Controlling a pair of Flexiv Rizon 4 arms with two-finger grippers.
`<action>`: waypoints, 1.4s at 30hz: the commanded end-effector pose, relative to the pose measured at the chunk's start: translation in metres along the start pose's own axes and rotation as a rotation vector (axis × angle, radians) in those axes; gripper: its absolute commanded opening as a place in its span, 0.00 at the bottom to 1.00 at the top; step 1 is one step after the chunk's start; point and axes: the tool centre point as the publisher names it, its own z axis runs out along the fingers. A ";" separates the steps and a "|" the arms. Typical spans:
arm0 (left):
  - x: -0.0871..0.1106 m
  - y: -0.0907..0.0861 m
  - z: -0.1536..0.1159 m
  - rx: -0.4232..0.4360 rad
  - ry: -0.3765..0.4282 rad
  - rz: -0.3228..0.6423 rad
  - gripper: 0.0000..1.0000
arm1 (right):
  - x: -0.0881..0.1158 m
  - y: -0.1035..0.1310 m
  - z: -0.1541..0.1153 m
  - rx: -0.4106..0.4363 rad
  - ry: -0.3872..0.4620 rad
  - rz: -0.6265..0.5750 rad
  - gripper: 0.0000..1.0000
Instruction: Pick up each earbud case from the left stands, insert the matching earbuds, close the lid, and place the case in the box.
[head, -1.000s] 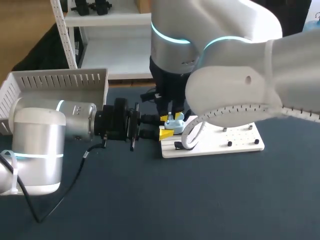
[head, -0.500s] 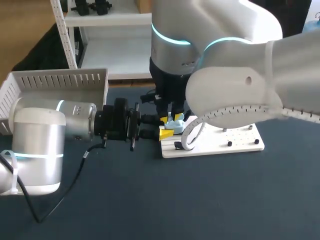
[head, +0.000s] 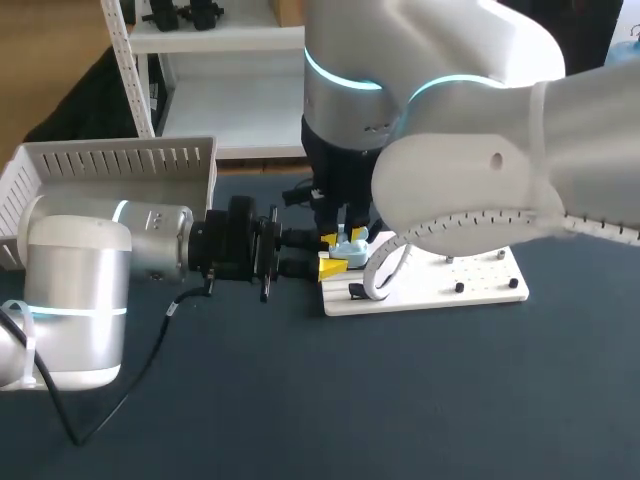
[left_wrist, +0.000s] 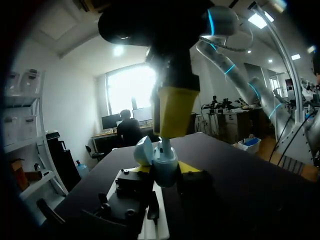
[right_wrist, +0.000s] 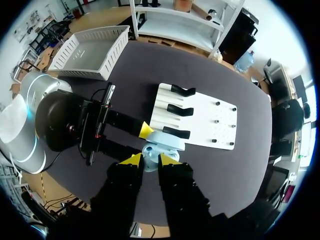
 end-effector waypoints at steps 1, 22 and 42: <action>0.000 0.000 0.000 -0.002 -0.001 0.001 0.00 | 0.000 0.000 0.001 0.000 -0.001 0.002 0.00; 0.000 0.000 0.000 -0.002 -0.001 0.001 0.00 | -0.002 0.001 0.005 -0.010 0.002 0.008 0.00; 0.000 0.000 0.000 -0.002 -0.001 0.001 0.00 | 0.000 0.002 0.005 -0.012 -0.037 -0.038 0.00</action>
